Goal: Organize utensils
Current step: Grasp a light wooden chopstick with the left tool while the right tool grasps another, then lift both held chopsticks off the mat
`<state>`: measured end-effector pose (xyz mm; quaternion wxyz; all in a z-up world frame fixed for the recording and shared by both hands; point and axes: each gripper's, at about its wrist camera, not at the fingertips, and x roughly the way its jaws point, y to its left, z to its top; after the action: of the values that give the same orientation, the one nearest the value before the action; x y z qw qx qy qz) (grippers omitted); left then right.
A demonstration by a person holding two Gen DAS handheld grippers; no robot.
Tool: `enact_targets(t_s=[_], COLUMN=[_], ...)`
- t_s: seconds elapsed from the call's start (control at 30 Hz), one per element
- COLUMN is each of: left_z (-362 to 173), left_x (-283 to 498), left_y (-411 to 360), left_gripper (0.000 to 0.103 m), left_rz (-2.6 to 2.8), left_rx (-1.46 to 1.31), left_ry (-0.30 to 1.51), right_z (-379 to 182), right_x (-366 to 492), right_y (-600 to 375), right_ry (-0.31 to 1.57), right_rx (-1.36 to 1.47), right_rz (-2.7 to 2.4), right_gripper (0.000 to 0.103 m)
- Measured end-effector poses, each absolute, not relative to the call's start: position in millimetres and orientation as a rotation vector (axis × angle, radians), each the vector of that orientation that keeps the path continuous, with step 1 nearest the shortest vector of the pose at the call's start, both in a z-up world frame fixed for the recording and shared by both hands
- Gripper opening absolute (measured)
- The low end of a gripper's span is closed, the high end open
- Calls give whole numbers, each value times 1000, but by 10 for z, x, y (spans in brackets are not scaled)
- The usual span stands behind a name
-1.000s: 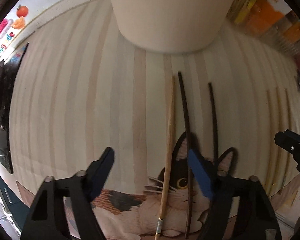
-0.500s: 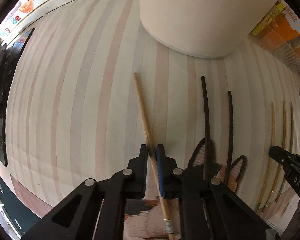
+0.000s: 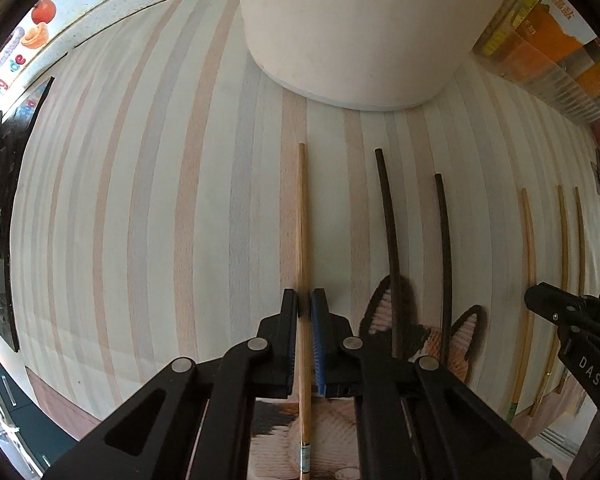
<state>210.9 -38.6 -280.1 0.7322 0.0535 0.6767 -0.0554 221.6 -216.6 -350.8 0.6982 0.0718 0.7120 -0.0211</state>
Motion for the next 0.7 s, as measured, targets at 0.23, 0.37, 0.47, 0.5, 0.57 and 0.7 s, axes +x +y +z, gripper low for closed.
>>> enact_targets(t_s=[0.23, 0.37, 0.47, 0.5, 0.57, 0.7], left_z=[-2847, -2823, -2833, -2818, -2814, -2828], left_x=[2093, 2094, 2083, 2090, 2097, 2106], left_y=[-449, -397, -391, -376, -368, -436], left_gripper=[5, 5, 5, 5, 5, 4], left_rz=[-123, -121, -121, -122, -123, -121], left_rx=[113, 106, 105, 105, 112, 130], left_ry=[1488, 1486, 1486, 1488, 1490, 1488], right_z=[-3523, -3515, -3525, -3526, -3535, -3542], right_x=[2192, 2214, 2214, 2216, 2214, 2215], right_y=[-2158, -2156, -2134, -2132, -2116, -2086], right_ry=[1587, 1588, 1588, 1589, 1590, 1589], right_rx=[152, 141, 132, 130, 127, 105], right_rz=[-49, -52, -53, -53, -54, -59], right_gripper=[8, 8, 8, 8, 8, 8])
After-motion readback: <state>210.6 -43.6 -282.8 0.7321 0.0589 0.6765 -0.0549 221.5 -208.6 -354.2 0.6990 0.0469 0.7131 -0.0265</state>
